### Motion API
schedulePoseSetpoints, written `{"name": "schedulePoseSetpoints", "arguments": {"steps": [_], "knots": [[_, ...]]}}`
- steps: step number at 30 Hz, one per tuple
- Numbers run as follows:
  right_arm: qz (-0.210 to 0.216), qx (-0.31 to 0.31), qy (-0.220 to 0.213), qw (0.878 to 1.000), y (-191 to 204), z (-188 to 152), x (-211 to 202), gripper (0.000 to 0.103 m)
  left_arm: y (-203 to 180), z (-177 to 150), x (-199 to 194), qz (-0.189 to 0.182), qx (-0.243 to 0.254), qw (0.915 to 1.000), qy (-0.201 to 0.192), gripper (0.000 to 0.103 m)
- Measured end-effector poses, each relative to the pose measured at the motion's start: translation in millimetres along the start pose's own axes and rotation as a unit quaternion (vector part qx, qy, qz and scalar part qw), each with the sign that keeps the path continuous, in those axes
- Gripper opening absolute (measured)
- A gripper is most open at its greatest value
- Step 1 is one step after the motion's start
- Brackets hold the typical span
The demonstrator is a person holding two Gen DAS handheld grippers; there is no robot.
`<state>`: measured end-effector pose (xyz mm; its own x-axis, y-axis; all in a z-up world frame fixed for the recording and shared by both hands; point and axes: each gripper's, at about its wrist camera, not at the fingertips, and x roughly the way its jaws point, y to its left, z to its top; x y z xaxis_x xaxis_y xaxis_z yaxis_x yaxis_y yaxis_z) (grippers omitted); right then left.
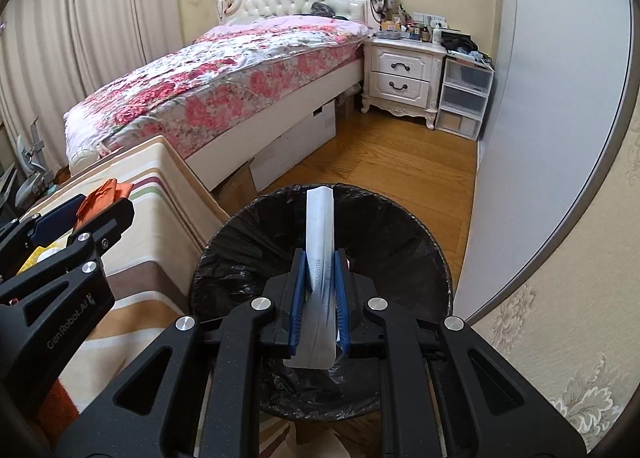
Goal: Collect trash
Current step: 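Open the right gripper over the bin while the left gripper releases the orange bag, then move both open grippers back over the cluttered sheet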
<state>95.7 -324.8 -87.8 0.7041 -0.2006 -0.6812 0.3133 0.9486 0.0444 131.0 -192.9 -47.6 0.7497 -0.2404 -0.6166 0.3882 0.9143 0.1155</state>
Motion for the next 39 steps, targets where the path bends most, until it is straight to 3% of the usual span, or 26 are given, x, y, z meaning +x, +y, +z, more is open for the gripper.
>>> {"name": "schedulePoseSetpoints", "arguments": {"steps": [15, 17, 18, 30, 39], "knots": [[-0.012, 0.018, 0.009, 1.0, -16.0, 6.8, 19.2, 0.016, -22.0, 8.1, 24.2, 0.013, 0.028, 0.9994, 0.013, 0.051], [-0.015, 0.02, 0.009, 1.0, -17.4, 6.2, 20.3, 0.021, -23.2, 8.3, 27.2, 0.017, 0.032, 0.9992, 0.019, 0.063], [-0.017, 0.021, 0.009, 1.0, -18.1, 5.5, 20.6, 0.029, -22.5, 8.2, 28.3, 0.022, 0.031, 0.9991, 0.02, 0.072], [-0.034, 0.027, 0.003, 0.999, -22.6, 3.2, 11.5, 0.047, -10.3, 2.3, 21.2, 0.04, 0.019, 0.9987, 0.025, 0.075], [-0.01, 0.018, 0.007, 1.0, -5.2, -10.6, -2.4, 0.051, 18.6, -15.0, -13.8, 0.056, 0.004, 0.9983, 0.016, 0.075]]}}
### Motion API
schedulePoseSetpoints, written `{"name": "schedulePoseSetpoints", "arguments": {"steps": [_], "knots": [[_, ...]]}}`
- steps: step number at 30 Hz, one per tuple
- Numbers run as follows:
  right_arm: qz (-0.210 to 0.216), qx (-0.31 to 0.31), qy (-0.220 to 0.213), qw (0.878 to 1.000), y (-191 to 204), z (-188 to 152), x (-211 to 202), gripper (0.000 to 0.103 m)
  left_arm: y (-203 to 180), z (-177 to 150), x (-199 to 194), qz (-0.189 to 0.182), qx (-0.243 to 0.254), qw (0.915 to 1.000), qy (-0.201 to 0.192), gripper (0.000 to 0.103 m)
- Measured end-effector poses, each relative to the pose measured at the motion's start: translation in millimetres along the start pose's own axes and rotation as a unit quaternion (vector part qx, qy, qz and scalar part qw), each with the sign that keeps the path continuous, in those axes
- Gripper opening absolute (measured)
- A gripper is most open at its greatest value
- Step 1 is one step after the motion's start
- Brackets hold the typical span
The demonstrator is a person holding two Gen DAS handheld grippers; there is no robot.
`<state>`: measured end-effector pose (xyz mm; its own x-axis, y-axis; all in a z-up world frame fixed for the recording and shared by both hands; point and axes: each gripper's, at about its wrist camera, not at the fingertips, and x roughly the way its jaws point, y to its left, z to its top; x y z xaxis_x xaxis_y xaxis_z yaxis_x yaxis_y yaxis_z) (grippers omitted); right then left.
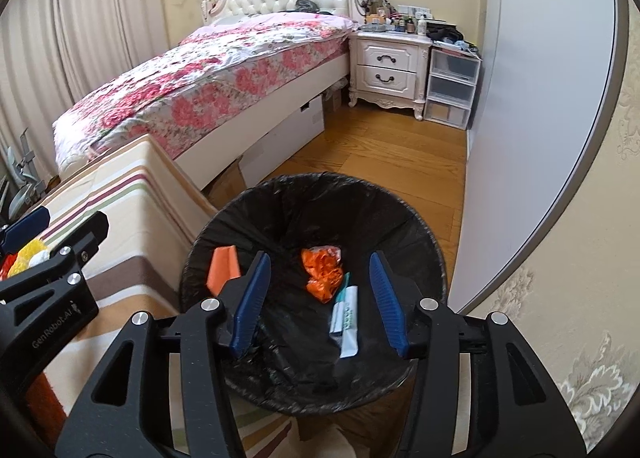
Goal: Collect trash
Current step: 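Move both open grippers back over the cluttered sheet, then close the left gripper around the red cylindrical can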
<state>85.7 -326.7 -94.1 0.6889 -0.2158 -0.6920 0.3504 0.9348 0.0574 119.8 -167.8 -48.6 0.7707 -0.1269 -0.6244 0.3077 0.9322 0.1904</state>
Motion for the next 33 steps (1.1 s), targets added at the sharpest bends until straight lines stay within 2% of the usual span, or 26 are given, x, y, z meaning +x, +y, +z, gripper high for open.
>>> {"name": "schedulePoseSetpoints", "arguments": {"steps": [4, 12, 20, 24, 30, 33], "knots": [[0.021, -0.018, 0.005, 1.0, 20.7, -13.9, -11.9, 0.056, 19.9, -15.2, -12.5, 0.011, -0.007, 0.9999, 0.004, 0.075], [0.057, -0.065, 0.005, 0.996, 69.9, -31.1, -33.8, 0.056, 79.0, -52.6, -35.8, 0.052, -0.035, 0.9979, 0.014, 0.075], [0.093, -0.11, 0.019, 0.989, 121.0, -50.9, -45.0, 0.056, 139.8, -95.3, -49.4, 0.088, -0.084, 0.9918, 0.04, 0.075], [0.103, -0.135, 0.023, 0.985, 144.3, -59.6, -50.1, 0.056, 156.6, -109.5, -51.7, 0.084, -0.095, 0.9907, 0.048, 0.075], [0.106, -0.151, 0.025, 0.982, 159.2, -64.5, -52.6, 0.057, 161.9, -117.0, -46.1, 0.062, -0.099, 0.9913, 0.061, 0.075], [0.104, -0.152, 0.028, 0.983, 162.0, -66.1, -52.4, 0.057, 157.4, -116.1, -40.3, 0.048, -0.088, 0.9928, 0.065, 0.069]]}}
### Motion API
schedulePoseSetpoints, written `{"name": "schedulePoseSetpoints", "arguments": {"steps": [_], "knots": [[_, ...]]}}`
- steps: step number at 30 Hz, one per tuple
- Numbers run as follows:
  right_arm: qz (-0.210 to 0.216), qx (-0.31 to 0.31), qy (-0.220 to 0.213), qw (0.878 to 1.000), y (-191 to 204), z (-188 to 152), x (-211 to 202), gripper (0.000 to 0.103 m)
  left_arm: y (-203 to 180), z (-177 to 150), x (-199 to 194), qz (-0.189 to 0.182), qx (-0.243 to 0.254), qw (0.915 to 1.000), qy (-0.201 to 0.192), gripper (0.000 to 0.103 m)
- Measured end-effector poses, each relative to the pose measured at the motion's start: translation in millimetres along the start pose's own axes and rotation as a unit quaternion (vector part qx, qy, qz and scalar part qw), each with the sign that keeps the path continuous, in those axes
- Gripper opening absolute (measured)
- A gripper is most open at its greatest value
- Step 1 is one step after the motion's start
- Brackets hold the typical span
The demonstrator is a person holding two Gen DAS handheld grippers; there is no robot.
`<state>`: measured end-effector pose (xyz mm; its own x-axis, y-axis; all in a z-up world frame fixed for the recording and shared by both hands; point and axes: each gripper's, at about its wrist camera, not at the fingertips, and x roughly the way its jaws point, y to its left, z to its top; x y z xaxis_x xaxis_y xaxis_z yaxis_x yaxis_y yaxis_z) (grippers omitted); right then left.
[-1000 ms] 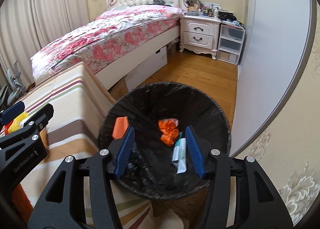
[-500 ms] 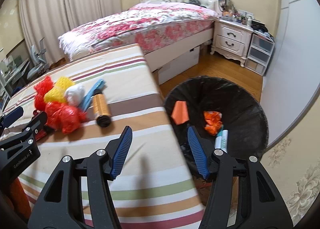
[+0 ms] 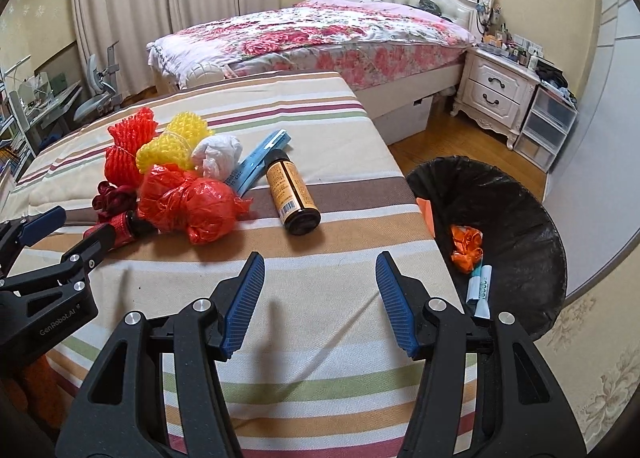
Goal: Collect trash
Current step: 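Close the left gripper around the red cylindrical can, then close the right gripper on the red plastic bag bundle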
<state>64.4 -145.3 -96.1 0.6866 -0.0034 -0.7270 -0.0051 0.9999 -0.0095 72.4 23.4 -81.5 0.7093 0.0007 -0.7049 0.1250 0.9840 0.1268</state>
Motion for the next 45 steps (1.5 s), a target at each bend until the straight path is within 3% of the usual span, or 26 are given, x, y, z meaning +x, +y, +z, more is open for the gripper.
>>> {"name": "schedulePoseSetpoints", "arguments": {"steps": [6, 9, 13, 21, 24, 26, 30, 33, 45], "knots": [[0.001, 0.007, 0.003, 1.0, -4.8, 0.2, 3.2, 0.057, -6.0, 1.6, 13.5, -0.032, 0.001, 0.9991, 0.028, 0.049], [0.003, 0.01, 0.005, 1.0, -8.5, -0.4, 4.9, 0.057, -8.5, -2.3, 12.2, -0.045, 0.004, 0.9985, 0.03, 0.035], [0.006, 0.015, 0.005, 1.0, -12.4, -1.6, 6.0, 0.057, -5.9, -9.7, 9.4, -0.058, 0.0, 0.9976, 0.037, 0.025], [0.008, 0.018, 0.005, 1.0, -13.2, -2.1, 6.6, 0.057, 2.5, -17.9, 1.3, -0.059, -0.018, 0.9972, 0.043, 0.025], [0.008, 0.015, 0.005, 1.0, -11.2, -1.8, 6.2, 0.057, 4.4, -12.9, 4.6, -0.055, -0.031, 0.997, 0.044, 0.036], [0.009, 0.014, 0.004, 1.0, -10.0, -1.2, 5.8, 0.057, 5.3, -10.4, 6.9, -0.053, -0.036, 0.997, 0.043, 0.037], [0.012, 0.009, 0.003, 1.0, -4.3, -0.4, 4.2, 0.057, 6.1, -7.1, 12.3, -0.055, -0.038, 0.9968, 0.044, 0.037], [0.018, 0.001, 0.001, 1.0, 2.7, 1.5, 2.6, 0.057, 5.0, -9.7, 9.5, -0.057, -0.031, 0.9971, 0.039, 0.025], [0.048, -0.049, -0.006, 0.998, 46.7, 18.4, 9.9, 0.062, 24.1, -24.3, -9.4, -0.055, -0.031, 0.9975, 0.031, 0.025]]}}
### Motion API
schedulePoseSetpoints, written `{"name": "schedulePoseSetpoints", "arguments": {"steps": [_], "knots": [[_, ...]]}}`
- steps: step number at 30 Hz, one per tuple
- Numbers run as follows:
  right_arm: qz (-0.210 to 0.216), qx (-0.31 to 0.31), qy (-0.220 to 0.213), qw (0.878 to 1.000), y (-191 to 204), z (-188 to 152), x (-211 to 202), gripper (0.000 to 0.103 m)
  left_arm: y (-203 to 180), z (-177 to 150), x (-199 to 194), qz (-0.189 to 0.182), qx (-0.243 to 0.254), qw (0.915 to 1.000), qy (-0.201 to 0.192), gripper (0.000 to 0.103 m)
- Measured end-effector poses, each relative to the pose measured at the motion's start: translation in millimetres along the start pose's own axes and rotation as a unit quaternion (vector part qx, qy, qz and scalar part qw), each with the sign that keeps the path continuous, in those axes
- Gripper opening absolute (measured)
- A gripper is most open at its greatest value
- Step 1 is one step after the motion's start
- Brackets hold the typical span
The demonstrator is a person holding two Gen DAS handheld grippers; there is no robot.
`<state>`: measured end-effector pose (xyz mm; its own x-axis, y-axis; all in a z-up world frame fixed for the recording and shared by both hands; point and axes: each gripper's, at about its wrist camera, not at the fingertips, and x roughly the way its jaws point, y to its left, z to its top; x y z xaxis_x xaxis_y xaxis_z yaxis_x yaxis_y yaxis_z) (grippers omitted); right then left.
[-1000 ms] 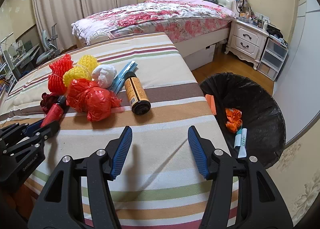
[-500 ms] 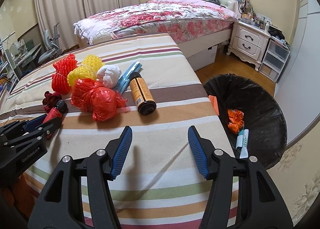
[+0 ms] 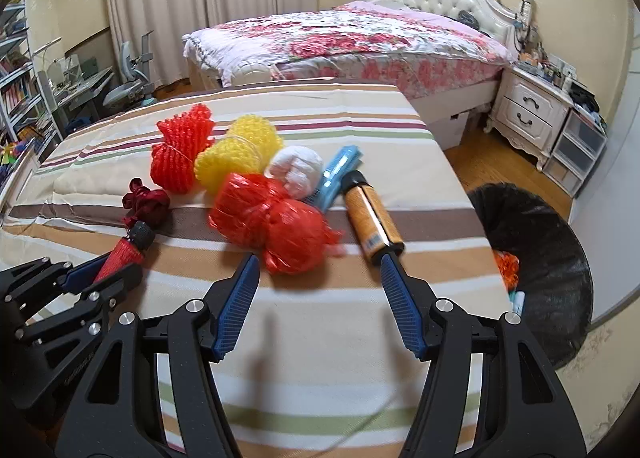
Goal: Collect trash
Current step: 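Close the right gripper on the red plastic bag bundle, then carry the red bag in the right gripper over the bin while the left carries the red can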
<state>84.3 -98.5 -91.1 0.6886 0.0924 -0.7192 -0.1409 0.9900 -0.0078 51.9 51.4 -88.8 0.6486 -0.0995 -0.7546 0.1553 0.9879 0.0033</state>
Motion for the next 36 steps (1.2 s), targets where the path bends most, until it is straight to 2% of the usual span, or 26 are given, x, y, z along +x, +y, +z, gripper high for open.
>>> {"name": "schedulePoseSetpoints", "arguments": {"steps": [9, 12, 15, 26, 36], "knots": [[0.002, -0.033, 0.02, 0.999, 23.7, 13.7, 24.5, 0.06, 31.2, -6.4, -6.6, 0.024, -0.026, 0.9994, -0.007, 0.025], [0.004, -0.043, 0.038, 0.998, 30.2, 11.0, 33.0, 0.037, 40.6, -8.0, -3.4, 0.025, -0.04, 0.9989, -0.001, 0.025], [0.003, -0.046, 0.034, 0.998, 30.6, 7.2, 30.7, 0.034, 45.2, -8.3, -1.5, 0.019, -0.054, 0.9984, 0.003, 0.025], [0.007, -0.035, 0.024, 0.999, 28.4, -6.1, 6.7, 0.033, 43.3, -11.2, -8.3, 0.025, -0.055, 0.9981, -0.014, 0.025], [-0.01, -0.004, 0.009, 1.0, 1.0, -17.4, -16.1, 0.033, 27.6, -9.4, -15.7, 0.023, -0.045, 0.9983, -0.028, 0.025]]}}
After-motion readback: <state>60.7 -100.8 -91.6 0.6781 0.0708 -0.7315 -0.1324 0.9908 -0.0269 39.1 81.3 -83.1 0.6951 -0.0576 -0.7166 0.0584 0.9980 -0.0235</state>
